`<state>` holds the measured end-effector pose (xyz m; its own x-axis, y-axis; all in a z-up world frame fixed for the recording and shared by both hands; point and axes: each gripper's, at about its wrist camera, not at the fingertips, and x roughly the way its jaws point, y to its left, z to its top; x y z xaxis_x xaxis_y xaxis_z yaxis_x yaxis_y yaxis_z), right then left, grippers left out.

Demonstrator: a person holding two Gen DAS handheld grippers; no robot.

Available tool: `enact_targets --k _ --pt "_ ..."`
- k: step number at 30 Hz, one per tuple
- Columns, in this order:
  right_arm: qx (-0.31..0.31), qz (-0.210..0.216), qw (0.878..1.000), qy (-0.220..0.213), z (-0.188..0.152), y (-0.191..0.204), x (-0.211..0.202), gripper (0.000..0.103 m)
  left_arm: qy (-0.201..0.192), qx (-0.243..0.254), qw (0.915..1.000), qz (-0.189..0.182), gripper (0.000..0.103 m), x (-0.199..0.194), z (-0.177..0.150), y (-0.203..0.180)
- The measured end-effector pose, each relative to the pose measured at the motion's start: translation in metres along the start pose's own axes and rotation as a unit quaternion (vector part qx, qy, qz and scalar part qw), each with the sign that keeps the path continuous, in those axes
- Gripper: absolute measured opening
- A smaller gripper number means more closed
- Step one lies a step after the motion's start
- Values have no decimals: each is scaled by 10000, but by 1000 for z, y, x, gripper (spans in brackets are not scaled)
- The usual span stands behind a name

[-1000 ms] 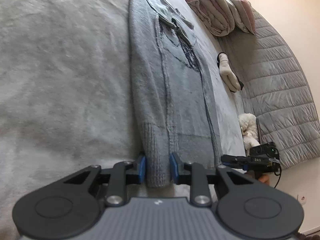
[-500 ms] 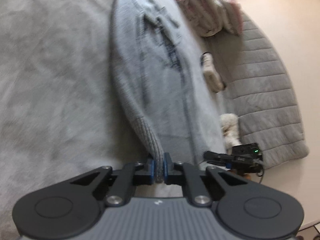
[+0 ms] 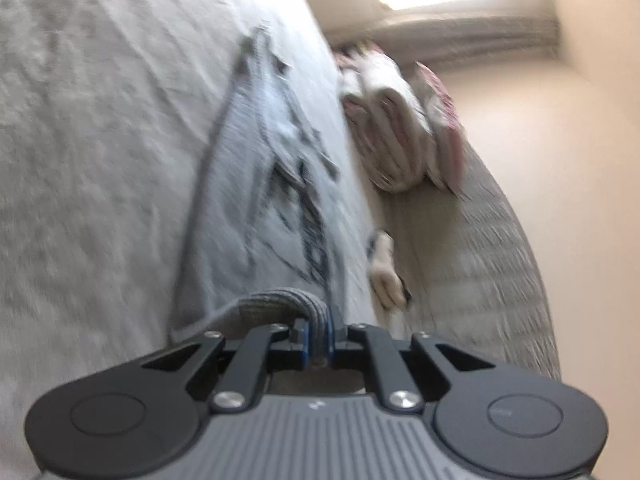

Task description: Fold clothes

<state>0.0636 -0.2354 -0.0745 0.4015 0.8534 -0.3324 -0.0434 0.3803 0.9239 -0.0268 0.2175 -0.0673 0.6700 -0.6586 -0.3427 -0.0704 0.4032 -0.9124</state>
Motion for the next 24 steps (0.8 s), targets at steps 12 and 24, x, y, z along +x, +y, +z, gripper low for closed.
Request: enact_targets --k 12,24 --pt "128 -120 9998 -127 28 -9 17 26 98 -16 9999 -33 14 20 25 13" --pt "-1651 -920 9795 -703 14 28 12 39 -431 504 9975 231 33 3 33 6"
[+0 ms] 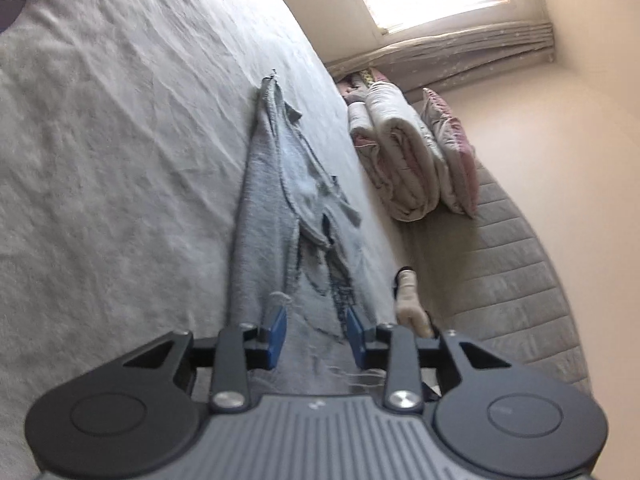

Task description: Fold clothes

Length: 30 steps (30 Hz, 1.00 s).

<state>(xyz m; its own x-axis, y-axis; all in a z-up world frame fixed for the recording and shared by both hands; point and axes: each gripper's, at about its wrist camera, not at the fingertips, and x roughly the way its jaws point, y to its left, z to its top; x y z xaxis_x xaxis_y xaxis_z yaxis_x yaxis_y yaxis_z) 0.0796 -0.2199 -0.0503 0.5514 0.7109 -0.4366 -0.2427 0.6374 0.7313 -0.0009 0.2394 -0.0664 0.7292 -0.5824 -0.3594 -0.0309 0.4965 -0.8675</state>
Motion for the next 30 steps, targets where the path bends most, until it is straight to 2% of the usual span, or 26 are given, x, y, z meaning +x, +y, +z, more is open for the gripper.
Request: enact_targets --k 3,8,12,22,25,28,30 --pt "-490 -294 9983 123 -7 2 9 39 30 180 9998 104 33 4 0 -3" --pt "-912 -633 9935 264 -18 -4 16 39 157 632 9969 441 43 11 -6 -10" --pt "-1039 -658 9922 214 -20 -2 18 39 195 853 9939 670 43 17 -10 -12" --pt "-1087 -614 9921 121 -23 -3 23 39 355 1287 9887 689 42 32 -25 -22" --pt "-1105 -601 9920 104 -24 -3 24 36 326 1307 9882 725 37 30 -27 -22" --pt "-1124 -588 9919 87 -24 -3 24 21 290 1165 9899 750 25 28 -26 -20" --pt "-1136 -580 9918 76 -24 -3 24 15 288 1037 9916 717 16 28 -25 -16"
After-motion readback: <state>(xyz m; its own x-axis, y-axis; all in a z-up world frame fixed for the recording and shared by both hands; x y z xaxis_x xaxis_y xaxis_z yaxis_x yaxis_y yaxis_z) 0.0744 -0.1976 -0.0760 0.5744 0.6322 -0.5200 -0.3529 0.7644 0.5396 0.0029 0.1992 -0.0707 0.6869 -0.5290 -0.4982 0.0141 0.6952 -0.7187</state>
